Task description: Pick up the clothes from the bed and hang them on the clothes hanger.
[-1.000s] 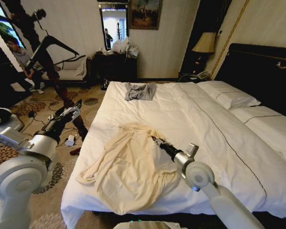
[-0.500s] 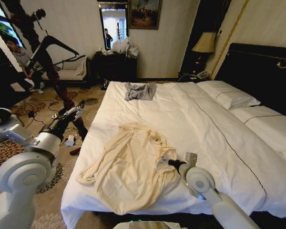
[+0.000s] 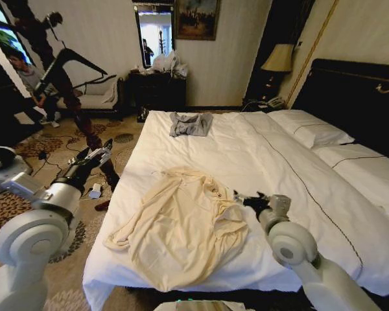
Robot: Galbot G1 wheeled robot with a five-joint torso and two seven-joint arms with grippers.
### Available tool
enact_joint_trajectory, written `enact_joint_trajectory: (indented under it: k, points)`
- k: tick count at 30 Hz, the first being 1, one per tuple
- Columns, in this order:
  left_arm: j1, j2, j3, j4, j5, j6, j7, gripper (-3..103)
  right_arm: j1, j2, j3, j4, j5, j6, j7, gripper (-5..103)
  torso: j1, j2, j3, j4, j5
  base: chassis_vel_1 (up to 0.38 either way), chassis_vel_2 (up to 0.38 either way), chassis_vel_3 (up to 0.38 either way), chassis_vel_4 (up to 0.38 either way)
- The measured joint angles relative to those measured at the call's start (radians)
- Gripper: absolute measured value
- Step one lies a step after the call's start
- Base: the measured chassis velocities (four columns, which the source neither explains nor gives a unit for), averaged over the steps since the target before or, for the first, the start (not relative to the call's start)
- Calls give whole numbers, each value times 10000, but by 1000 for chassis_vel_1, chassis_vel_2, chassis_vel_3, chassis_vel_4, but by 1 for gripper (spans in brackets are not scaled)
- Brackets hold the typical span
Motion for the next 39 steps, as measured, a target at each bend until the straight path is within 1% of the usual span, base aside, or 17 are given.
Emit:
enact_joint_trajectory:
  k: [3, 4, 8, 9, 12, 14, 16, 19, 21, 23, 25, 26, 28, 30, 31, 36, 39]
  points:
    - [-569, 683, -40, 499, -194, 1, -107, 100, -35, 395, 1102, -414, -516, 2051, -1600, 100, 1, 0, 1, -2, 0, 0, 0, 0, 0]
    - [-569, 683, -40, 499, -194, 1, -107, 100, -35, 395, 1102, -414, -516, 2051, -1600, 100, 1, 0, 1, -2, 0, 0, 0, 0, 0]
    - [-2124, 2226, 42, 1488, -1347, 626, -1115, 100, -166, 1106, 2591, -254, 56, 3058, -2295, 100, 0, 0, 1, -2, -2, 0, 0, 0, 0]
    - [-2124, 2226, 42, 1488, -1347, 626, -1115, 100, -166, 1106, 2591, -254, 56, 3058, -2295, 100, 0, 0, 1, -2, -2, 0, 0, 0, 0]
    - [-3474, 3329, 347, 2624, -1642, 925, -1304, 100, -265, 1756, 3412, -105, 306, 3276, -2620, 100, 1, 0, 1, -7, 0, 0, 0, 0, 0]
    - [-4186, 4027, 556, 3308, -1744, 1103, -983, 100, -220, 2157, 3590, -61, 622, 3276, -2617, 100, 1, 0, 1, -5, -6, 0, 0, 0, 0]
    - [-4461, 4327, 637, 3569, -1744, 1204, -843, 100, -196, 2341, 3597, -61, 720, 3263, -2608, 100, 1, 0, 1, -3, -3, 0, 0, 0, 0]
    - [-5473, 5349, 1148, 4788, -1635, 1404, -91, 100, -248, 2725, 3467, -117, 737, 3223, -2576, 100, 0, 0, 1, 2, -2, 0, 0, 0, 0]
    - [-5811, 5567, 1377, 5140, -1659, 1390, 144, 100, -262, 2771, 3416, -151, 735, 3214, -2558, 100, 0, 0, 0, 1, -2, 0, 0, 0, 0]
    - [-6587, 5952, 2018, 6020, -1712, 1199, 770, 100, -256, 2813, 3302, -265, 708, 3209, -2525, 100, -1, 0, 0, -3, -1, 0, 0, 0, 0]
    - [-7327, 6298, 2544, 7058, -1777, 572, 1847, 100, -145, 2852, 3084, -426, 642, 3207, -2511, 100, 1, 0, 1, -3, -3, 0, 0, 0, 0]
    - [-7327, 6298, 2544, 7058, -1777, 572, 1847, 100, -145, 2852, 3084, -426, 642, 3207, -2511, 100, 1, 0, 1, -3, -3, 0, 0, 0, 0]
    - [-8077, 6369, 3066, 7955, -1789, 39, 2858, 100, -126, 2957, 2951, -503, 562, 3205, -2471, 100, 1, 0, 1, 5, 1, 0, 0, 0, 0]
    - [-8984, 6150, 3820, 8665, -1728, -94, 3249, 100, -152, 3050, 2881, -509, 497, 3177, -2409, 100, -2, 0, 0, 6, -6, 0, 0, 0, 0]
    - [-8984, 6150, 3820, 8665, -1728, -94, 3249, 100, -152, 3050, 2881, -509, 497, 3177, -2409, 100, -2, 0, 0, 6, -6, 0, 0, 0, 0]
    - [-10902, 5456, 5285, 10006, -1332, 128, 3200, 100, -295, 3067, 2892, -537, 416, 3133, -2290, 100, 0, 0, 1, -7, -3, 0, 0, 0, 0]
    - [-12632, 4896, 6879, 11467, -1147, 239, 3305, 100, -422, 3105, 2864, -601, 261, 3131, -2248, 100, 0, 0, 2, -2, 2, 0, 0, 0, 0]
